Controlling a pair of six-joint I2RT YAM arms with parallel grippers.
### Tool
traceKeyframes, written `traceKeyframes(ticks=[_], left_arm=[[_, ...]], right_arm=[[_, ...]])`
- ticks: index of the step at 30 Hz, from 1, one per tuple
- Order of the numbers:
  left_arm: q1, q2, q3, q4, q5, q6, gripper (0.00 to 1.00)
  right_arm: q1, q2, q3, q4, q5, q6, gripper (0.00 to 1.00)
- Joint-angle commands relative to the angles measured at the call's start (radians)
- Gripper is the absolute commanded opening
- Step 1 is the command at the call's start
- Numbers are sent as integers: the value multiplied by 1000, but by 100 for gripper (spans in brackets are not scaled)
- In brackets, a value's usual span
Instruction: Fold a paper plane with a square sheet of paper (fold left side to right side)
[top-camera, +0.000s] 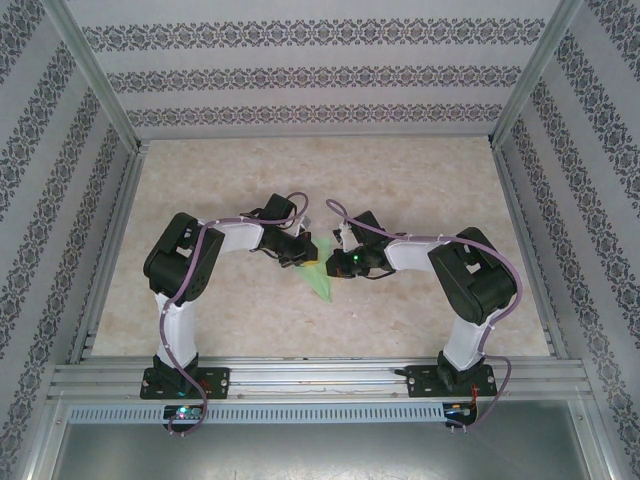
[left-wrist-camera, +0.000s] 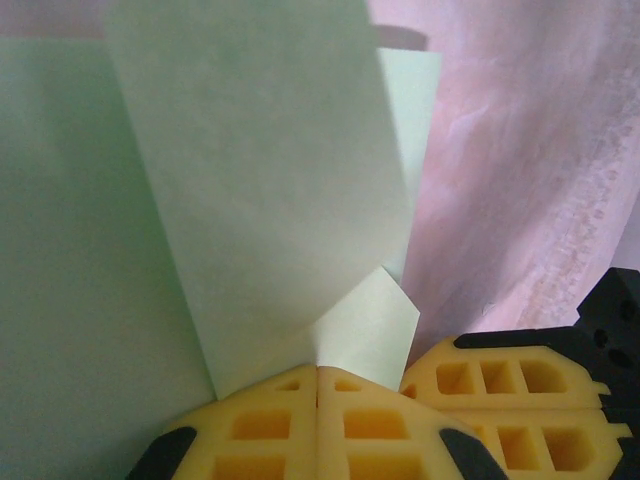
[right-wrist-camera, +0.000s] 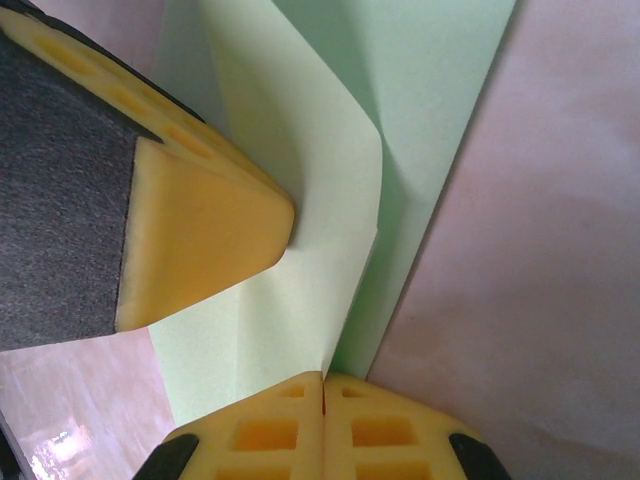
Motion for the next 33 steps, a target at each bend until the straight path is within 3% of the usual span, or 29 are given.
traceKeyframes(ticks=[1, 11, 19, 22, 30, 33], left_arm=[[-5, 39, -2, -62, -59, 40, 0], [-4, 68, -30, -45, -80, 32, 0], [-4, 78, -34, -52, -95, 33, 0], [-4, 77, -34, -52, -97, 31, 0], [-5, 69, -37, -53, -105, 26, 0], [-5, 68, -38, -52, -105, 24, 0]], right_arm=[[12, 68, -36, -134, 113, -16, 0], [0, -14, 2, -104, 32, 19, 4], [-32, -155, 13, -104, -7, 48, 25], [-44, -204, -6, -119, -17, 50, 27], [5, -257, -92, -67, -117, 126, 0], [42, -234, -116, -7, -145, 172, 0]])
